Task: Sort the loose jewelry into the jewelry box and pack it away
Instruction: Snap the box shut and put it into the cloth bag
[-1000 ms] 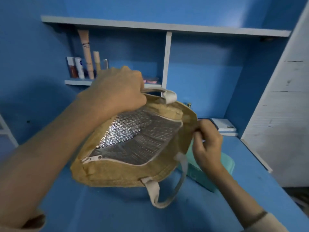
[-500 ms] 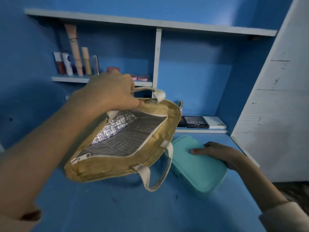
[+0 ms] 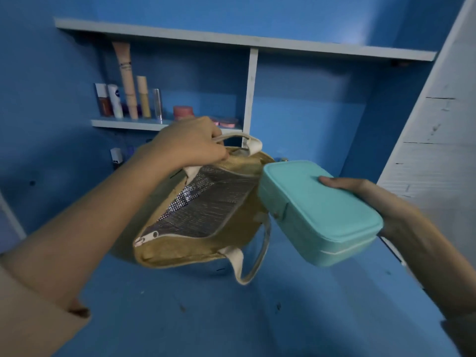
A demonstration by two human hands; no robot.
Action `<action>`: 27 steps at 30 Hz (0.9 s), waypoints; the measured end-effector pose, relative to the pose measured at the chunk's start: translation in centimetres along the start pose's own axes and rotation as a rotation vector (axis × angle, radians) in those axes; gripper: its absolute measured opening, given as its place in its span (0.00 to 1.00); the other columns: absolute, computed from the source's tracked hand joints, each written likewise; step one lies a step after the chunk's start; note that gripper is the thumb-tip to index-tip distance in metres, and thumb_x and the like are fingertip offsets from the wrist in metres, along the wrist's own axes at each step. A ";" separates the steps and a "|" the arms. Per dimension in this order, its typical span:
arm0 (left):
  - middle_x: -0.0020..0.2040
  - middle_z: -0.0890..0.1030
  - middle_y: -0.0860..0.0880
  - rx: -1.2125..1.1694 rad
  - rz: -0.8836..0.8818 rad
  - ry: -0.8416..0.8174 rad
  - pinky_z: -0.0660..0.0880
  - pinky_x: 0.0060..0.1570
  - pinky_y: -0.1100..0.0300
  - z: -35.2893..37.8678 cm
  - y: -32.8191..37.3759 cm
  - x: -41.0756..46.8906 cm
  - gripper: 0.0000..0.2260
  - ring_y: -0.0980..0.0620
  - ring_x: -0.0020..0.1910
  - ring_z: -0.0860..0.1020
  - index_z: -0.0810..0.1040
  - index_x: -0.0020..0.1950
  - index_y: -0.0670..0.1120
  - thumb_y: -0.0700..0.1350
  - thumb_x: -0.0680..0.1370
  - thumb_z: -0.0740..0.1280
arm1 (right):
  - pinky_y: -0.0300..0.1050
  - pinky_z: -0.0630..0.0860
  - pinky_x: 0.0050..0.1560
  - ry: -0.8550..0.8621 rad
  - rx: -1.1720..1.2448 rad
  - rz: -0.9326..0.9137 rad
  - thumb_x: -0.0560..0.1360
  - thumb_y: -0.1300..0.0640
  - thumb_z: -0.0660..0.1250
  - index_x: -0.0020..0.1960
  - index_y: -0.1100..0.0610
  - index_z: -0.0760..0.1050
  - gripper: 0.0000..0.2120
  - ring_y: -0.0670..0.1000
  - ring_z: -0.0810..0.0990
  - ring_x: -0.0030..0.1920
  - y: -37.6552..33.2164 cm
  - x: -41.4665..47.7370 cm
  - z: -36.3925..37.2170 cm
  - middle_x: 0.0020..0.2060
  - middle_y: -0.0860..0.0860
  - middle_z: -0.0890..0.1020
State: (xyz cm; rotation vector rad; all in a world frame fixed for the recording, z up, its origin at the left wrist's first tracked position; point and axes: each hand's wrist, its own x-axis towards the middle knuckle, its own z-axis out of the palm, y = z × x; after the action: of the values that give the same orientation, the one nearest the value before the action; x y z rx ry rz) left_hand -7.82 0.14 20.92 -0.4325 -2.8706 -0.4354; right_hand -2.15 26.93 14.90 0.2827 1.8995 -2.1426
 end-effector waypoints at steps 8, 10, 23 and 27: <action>0.42 0.76 0.46 -0.007 0.076 0.073 0.66 0.34 0.57 0.6 2.0 0.3 0.06 0.45 0.46 0.75 0.81 0.43 0.48 0.46 0.75 0.64 | 0.54 0.78 0.50 -0.101 0.093 0.135 0.71 0.58 0.68 0.62 0.59 0.74 0.19 0.59 0.80 0.53 1.9 4.8 9.9 0.57 0.60 0.80; 0.44 0.77 0.46 -0.058 0.090 0.072 0.67 0.35 0.58 0.3 2.7 0.3 0.07 0.45 0.46 0.75 0.82 0.44 0.47 0.47 0.75 0.65 | 0.56 0.79 0.44 -0.024 0.188 0.141 0.70 0.59 0.70 0.64 0.58 0.71 0.23 0.59 0.80 0.52 3.0 6.3 12.6 0.57 0.60 0.78; 0.32 0.73 0.49 -0.251 0.195 0.020 0.61 0.24 0.68 -1.7 1.4 1.7 0.09 0.56 0.30 0.67 0.81 0.40 0.47 0.50 0.77 0.69 | 0.71 0.63 0.63 0.051 0.079 0.095 0.70 0.57 0.72 0.59 0.57 0.67 0.21 0.61 0.66 0.67 3.4 5.4 12.7 0.65 0.53 0.69; 0.32 0.72 0.51 -0.350 0.180 -0.032 0.62 0.30 0.62 -2.2 1.5 3.1 0.08 0.55 0.31 0.67 0.79 0.36 0.53 0.51 0.75 0.71 | 0.68 0.53 0.69 -0.011 -0.243 0.071 0.68 0.51 0.72 0.65 0.50 0.67 0.28 0.61 0.60 0.71 2.3 2.6 11.1 0.72 0.55 0.63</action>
State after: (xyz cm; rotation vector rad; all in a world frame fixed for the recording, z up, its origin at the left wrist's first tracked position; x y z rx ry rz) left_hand -9.90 1.65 24.11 -0.7533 -2.7533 -0.9073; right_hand -3.53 15.50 13.35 0.2833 2.0842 -1.8414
